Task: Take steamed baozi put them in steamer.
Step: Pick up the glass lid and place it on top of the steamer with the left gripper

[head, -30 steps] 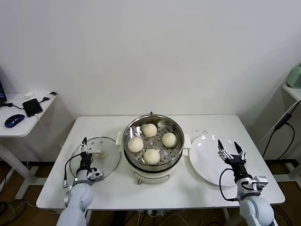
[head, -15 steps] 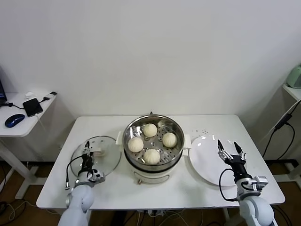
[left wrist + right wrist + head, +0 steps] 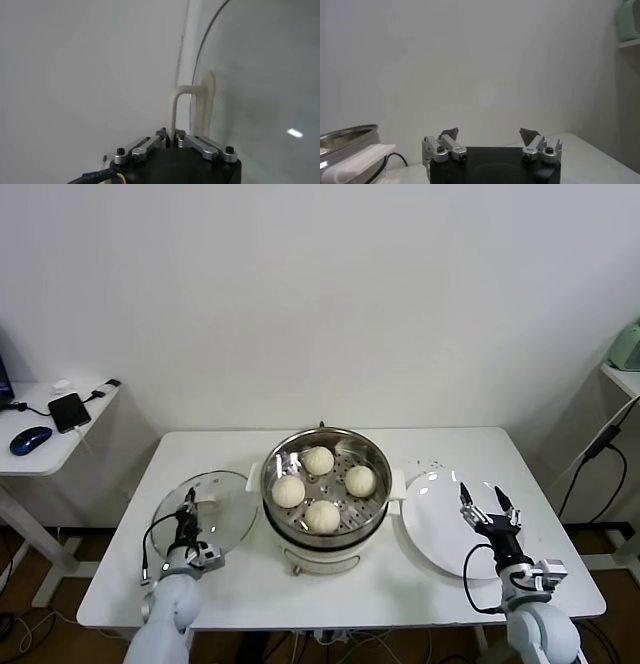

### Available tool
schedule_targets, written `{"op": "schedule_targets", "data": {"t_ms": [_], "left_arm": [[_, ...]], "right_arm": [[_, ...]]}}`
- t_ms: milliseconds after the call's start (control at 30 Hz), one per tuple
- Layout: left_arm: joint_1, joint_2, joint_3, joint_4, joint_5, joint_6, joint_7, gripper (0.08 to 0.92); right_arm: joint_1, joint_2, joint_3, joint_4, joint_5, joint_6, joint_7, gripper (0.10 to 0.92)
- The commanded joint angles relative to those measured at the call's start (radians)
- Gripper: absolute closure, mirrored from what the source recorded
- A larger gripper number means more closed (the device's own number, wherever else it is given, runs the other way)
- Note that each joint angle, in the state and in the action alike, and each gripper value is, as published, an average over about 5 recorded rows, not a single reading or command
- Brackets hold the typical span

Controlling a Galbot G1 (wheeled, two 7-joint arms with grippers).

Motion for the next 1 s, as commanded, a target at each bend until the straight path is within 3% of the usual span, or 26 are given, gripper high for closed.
{"op": "schedule_targets", "data": {"t_ms": [33,367,600,767,1000], "left_arm": [[0.051,-0.016,-0.022,-0.125,0.002,0.08,0.02,0.836],[0.188,-0.032,-0.045,-0.457,0.132,0.345,0.074,0.837],[0.227,-0.066,0.001,-0.663,0.329,0.52,0.258,0.837],[0.208,-0.133,0.042,-0.76,0.444,0.563,0.401,0.837],[0.196,-0.186,0.081,-0.822,0.51,0.561,0.471,0.837]], "right_arm": [[-0.003,0.006,0.002,0.008,-0.002,0.0,-0.001,0.203],[-0.035,0.003,0.022,0.019,0.006,0.008,0.002,0.203],[-0.049,0.006,0.035,0.026,0.01,0.01,0.005,0.203],[-0.079,-0.01,0.062,0.05,0.017,0.008,0.005,0.203],[-0.1,-0.016,0.084,0.053,0.023,0.012,0.004,0.203]]}}
